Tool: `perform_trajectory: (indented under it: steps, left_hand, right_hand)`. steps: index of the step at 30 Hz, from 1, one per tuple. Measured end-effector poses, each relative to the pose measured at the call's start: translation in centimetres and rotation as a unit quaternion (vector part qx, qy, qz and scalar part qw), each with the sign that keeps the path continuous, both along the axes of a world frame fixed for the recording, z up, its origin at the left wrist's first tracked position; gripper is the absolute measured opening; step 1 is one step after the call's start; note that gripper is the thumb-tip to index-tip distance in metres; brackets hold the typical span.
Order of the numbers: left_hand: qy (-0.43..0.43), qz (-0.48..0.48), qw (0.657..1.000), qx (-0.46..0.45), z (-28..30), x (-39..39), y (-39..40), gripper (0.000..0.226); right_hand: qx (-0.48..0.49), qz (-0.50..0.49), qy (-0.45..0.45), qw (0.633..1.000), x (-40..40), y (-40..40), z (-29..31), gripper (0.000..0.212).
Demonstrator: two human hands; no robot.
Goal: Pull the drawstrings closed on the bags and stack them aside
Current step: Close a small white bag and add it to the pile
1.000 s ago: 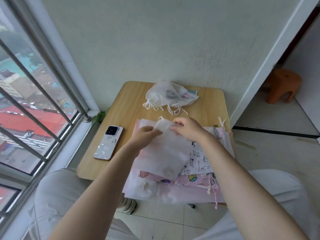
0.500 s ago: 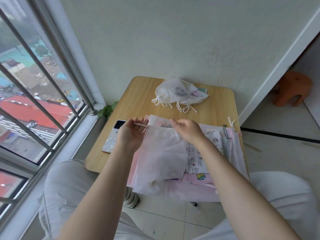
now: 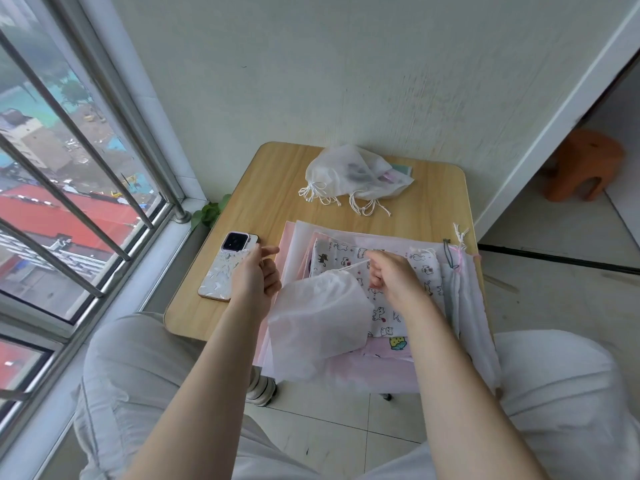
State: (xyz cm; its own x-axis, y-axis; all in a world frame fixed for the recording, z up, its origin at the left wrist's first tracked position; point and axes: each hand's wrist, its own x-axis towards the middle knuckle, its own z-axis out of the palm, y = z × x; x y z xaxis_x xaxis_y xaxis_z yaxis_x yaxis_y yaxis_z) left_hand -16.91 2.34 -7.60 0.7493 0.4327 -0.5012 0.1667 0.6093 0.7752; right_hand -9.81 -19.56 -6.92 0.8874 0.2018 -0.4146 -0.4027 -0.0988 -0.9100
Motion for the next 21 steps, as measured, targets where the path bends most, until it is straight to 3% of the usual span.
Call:
perform_trajectory:
  steps: [2,4,8,13,17,21]
  left_hand:
    - [0.011,-0.027,0.999,0.030,0.2,-0.1,-0.5,0.037]
    - [0.012,-0.041,0.998,0.042,0.3,-0.1,-1.0,0.040]
    - [0.020,-0.034,0.999,0.037,0.4,-0.3,-1.4,0.038]
    - [0.016,-0.014,0.998,0.050,0.3,-1.1,-1.6,0.022]
    - [0.011,0.012,0.989,0.144,0.4,-1.8,-0.5,0.028]
    - [0.035,0.019,0.955,0.295,0.8,-2.4,0.7,0.034]
  right_hand:
    - [0.189,-0.060,0.089,0.976,-0.4,0.0,-0.3,0.040]
    - [0.326,-0.115,0.138,0.928,-0.7,0.0,-0.3,0.039]
    - [0.456,-0.178,0.166,0.856,-1.1,-0.2,-0.2,0.034]
    - [0.487,-0.231,0.183,0.822,-1.3,-0.6,0.1,0.033]
    - [0.408,-0.258,0.174,0.858,-0.8,-2.0,-0.2,0.039]
    - [0.315,-0.301,0.126,0.892,-0.4,-3.9,-0.1,0.038]
